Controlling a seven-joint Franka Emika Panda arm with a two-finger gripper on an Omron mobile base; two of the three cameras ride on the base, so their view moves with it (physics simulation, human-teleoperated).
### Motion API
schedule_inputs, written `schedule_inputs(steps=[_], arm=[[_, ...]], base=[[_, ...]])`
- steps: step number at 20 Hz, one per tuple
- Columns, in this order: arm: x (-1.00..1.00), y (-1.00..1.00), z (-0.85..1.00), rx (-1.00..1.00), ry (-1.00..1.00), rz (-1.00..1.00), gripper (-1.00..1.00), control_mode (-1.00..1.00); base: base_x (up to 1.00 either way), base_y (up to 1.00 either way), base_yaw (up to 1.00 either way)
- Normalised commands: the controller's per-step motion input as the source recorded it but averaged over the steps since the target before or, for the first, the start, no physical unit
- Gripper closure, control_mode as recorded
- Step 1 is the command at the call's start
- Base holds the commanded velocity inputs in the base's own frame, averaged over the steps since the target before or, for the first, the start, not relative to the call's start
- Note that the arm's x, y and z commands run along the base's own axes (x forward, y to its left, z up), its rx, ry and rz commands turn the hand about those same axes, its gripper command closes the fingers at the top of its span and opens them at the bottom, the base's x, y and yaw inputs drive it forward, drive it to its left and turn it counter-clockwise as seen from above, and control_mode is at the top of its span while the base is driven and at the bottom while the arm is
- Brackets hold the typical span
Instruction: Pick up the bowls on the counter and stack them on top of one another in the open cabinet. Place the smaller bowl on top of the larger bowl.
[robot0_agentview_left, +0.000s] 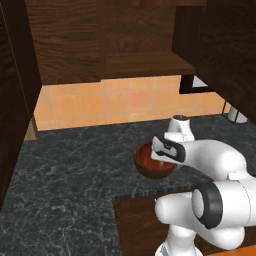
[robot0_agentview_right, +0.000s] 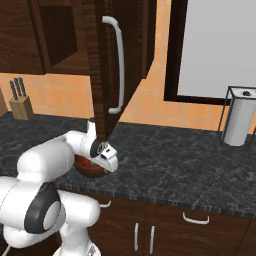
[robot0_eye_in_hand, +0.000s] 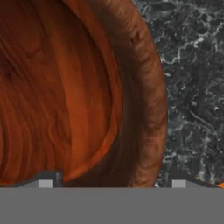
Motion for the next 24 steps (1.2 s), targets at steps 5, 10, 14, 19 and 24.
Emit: schedule_inputs(steps=[5,10,14,19,24], arm=[[0.02,0.00,-0.04,0.00,0.00,0.00,1.00,-1.00],[-0.37,0.00,0.76,0.03,0.00,0.00,1.00,-1.00],[-0.82,0.00,1.00,0.08,-0.10,-0.03,1.00,-1.00],[-0.70,0.00,1.00,0.07,-0.25,-0.12,1.00,-1.00],[-0.20,0.30,1.00,0.00,-0.31,-0.31,1.00,-1.00]], base=[[0.00,0.00,0.00],[0.00,0.00,0.00],[0.00,0.00,0.00],[0.00,0.00,0.00],[0.00,0.00,0.00]])
